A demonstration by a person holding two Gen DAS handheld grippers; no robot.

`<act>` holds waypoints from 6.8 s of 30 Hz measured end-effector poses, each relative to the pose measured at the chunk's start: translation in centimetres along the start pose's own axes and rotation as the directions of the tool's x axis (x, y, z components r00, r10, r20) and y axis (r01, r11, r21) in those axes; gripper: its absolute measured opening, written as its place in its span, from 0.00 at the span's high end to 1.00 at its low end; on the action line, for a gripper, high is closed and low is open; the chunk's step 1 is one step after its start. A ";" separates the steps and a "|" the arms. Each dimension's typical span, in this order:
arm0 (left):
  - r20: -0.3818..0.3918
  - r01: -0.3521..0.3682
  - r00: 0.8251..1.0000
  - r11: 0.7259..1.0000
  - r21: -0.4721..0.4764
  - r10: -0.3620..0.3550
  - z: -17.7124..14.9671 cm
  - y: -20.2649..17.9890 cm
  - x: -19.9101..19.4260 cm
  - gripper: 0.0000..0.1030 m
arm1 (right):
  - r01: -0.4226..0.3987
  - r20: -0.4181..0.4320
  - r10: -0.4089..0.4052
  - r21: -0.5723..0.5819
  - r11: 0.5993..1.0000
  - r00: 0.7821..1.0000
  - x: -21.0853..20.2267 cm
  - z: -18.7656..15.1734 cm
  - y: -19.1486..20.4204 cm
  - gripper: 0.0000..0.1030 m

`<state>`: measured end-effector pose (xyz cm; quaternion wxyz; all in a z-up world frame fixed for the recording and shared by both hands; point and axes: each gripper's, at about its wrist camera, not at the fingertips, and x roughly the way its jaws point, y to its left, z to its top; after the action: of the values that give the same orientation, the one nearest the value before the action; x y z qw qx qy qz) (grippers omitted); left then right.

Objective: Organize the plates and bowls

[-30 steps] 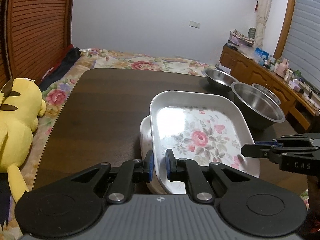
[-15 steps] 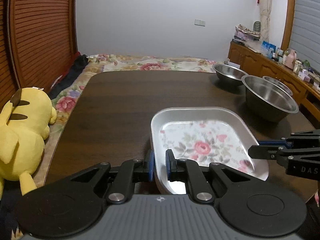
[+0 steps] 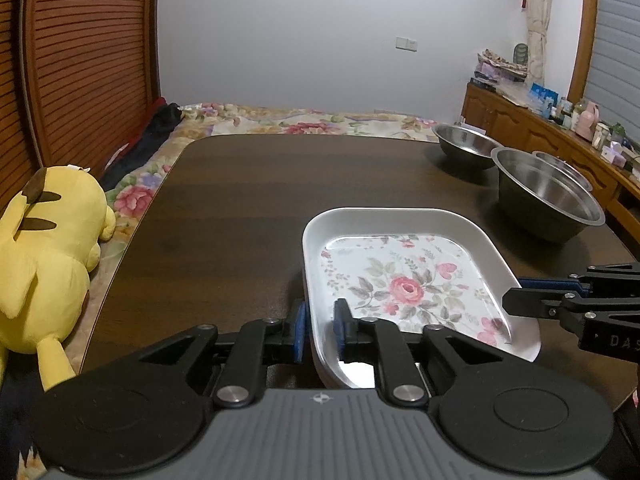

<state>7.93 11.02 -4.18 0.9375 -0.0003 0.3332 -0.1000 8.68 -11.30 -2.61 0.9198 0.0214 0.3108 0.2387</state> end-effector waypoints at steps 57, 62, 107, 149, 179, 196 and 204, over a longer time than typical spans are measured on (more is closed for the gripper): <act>0.128 0.184 0.970 0.967 0.177 -0.208 6.8 -14.3 3.8 0.07 | 0.316 0.199 -0.333 0.117 0.942 0.922 -4.9 2.4 -16.0 0.00; 0.111 0.186 0.972 0.965 0.182 -0.208 7.1 -15.2 5.4 0.08 | 0.314 0.175 -0.335 0.138 0.939 0.926 -4.0 2.0 -17.4 0.00; -0.002 0.225 0.974 0.955 0.195 -0.229 7.6 -17.6 9.5 0.62 | 0.228 0.094 -0.255 0.231 0.946 0.962 -1.7 1.7 -18.7 0.74; 0.006 0.284 0.957 0.938 0.198 -0.291 3.0 -14.8 1.9 0.62 | 0.143 0.106 -0.173 0.243 0.959 0.979 -5.5 -1.2 -14.5 0.76; -0.015 0.276 0.961 0.945 0.175 -0.278 1.8 -14.4 2.1 0.61 | 0.150 0.089 -0.173 0.216 0.965 0.981 -5.2 -2.4 -13.1 0.76; 0.040 0.243 0.967 0.956 0.165 -0.253 2.7 -13.8 1.4 0.31 | 0.190 0.093 -0.214 0.219 0.957 0.972 -5.6 -2.3 -13.6 0.44; 0.108 0.222 0.963 0.951 0.215 -0.249 7.0 -14.2 1.4 0.26 | 0.235 0.154 -0.258 0.152 0.960 0.954 -7.4 1.3 -15.4 0.42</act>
<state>10.71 -3.63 1.36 0.9342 0.0480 0.2556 -0.2441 10.86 -28.09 -0.32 0.9624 0.0636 0.2453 0.0980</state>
